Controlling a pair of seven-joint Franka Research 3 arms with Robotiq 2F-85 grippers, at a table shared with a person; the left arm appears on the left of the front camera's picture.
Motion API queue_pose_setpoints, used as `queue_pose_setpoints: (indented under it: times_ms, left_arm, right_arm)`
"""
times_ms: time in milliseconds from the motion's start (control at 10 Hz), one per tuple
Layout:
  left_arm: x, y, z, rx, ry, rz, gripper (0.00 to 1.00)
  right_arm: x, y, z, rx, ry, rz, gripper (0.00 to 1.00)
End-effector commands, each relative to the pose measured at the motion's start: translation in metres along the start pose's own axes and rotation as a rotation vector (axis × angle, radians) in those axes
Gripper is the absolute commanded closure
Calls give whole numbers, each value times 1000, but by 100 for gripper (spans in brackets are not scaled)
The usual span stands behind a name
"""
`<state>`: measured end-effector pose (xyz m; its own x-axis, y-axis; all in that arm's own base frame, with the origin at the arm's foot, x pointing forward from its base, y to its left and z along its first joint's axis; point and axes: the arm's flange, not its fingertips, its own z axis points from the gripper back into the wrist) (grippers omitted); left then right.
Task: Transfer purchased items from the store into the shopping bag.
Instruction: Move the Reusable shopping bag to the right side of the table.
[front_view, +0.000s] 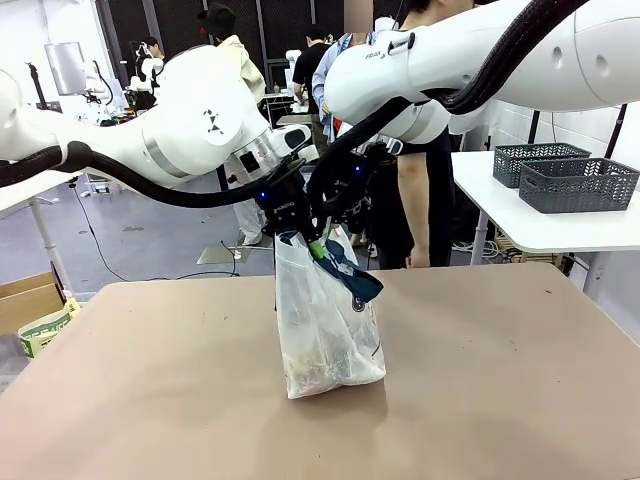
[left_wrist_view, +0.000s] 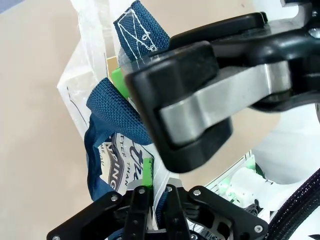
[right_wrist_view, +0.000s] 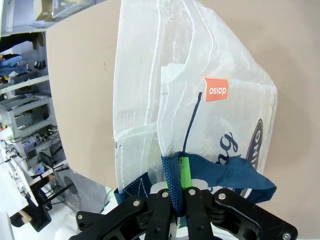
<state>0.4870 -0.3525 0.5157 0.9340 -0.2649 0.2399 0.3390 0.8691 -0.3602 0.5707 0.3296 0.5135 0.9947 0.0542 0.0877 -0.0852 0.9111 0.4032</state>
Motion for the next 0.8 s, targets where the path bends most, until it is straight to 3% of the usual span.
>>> queue_pose_setpoints:
  times_ms: [0,400,700]
  left_arm:
    - [0,1,0,-8,1,6,100]
    - [0,1,0,-8,1,6,100]
    - [0,1,0,-8,1,6,100]
  right_arm:
    - [0,0,0,0,0,-1,100]
    - [0,0,-1,-1,1,-1,100]
    - [-6,-6,5,38,-19,8,41]
